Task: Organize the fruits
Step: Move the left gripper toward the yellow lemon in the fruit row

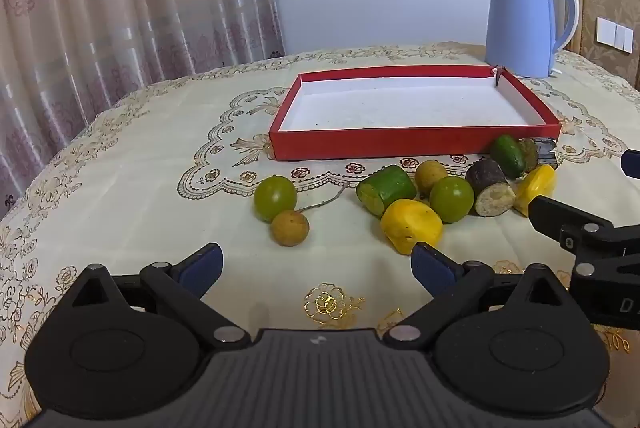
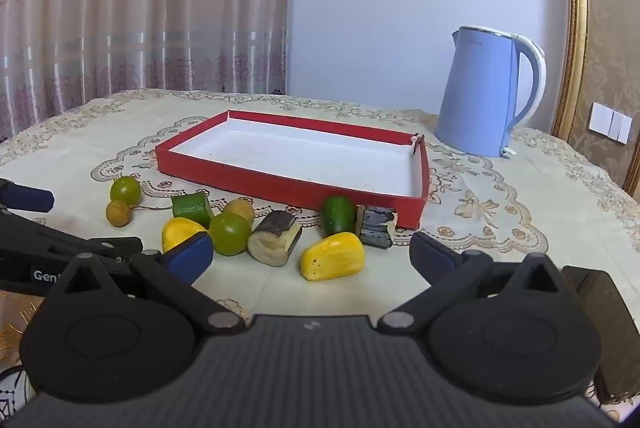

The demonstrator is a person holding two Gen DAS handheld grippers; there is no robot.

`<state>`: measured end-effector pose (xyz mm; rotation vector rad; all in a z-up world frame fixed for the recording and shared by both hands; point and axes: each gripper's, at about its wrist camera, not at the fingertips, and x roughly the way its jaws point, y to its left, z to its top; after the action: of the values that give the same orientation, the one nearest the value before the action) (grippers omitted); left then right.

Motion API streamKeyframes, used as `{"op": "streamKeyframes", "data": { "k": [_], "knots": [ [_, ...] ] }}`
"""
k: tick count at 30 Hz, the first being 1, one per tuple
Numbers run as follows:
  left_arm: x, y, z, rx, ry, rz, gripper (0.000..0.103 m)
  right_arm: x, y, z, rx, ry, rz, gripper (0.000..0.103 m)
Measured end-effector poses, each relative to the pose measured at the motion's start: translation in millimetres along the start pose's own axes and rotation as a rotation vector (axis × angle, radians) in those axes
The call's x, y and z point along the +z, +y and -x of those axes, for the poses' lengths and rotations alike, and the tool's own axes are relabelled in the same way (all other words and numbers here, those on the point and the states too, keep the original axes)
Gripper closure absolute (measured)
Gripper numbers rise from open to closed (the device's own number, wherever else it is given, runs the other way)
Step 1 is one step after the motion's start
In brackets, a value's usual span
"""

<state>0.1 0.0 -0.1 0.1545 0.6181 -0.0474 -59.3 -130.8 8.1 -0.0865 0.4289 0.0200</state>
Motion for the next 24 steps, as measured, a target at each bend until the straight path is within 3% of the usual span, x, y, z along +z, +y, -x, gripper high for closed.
{"op": "streamKeyframes", "data": {
  "k": [20, 24],
  "knots": [
    [-0.6, 4.5, -13.7, 0.010, 0.035, 0.006, 0.002, -7.3, -10.1, -11.2, -0.014, 0.014, -0.018, 0.000],
    [-1.0, 4.5, -17.3, 0.017, 0.039, 0.007, 0.002, -8.2, -9.1, -5.3, -0.030, -0.026, -0.017, 0.000]
  ]
}}
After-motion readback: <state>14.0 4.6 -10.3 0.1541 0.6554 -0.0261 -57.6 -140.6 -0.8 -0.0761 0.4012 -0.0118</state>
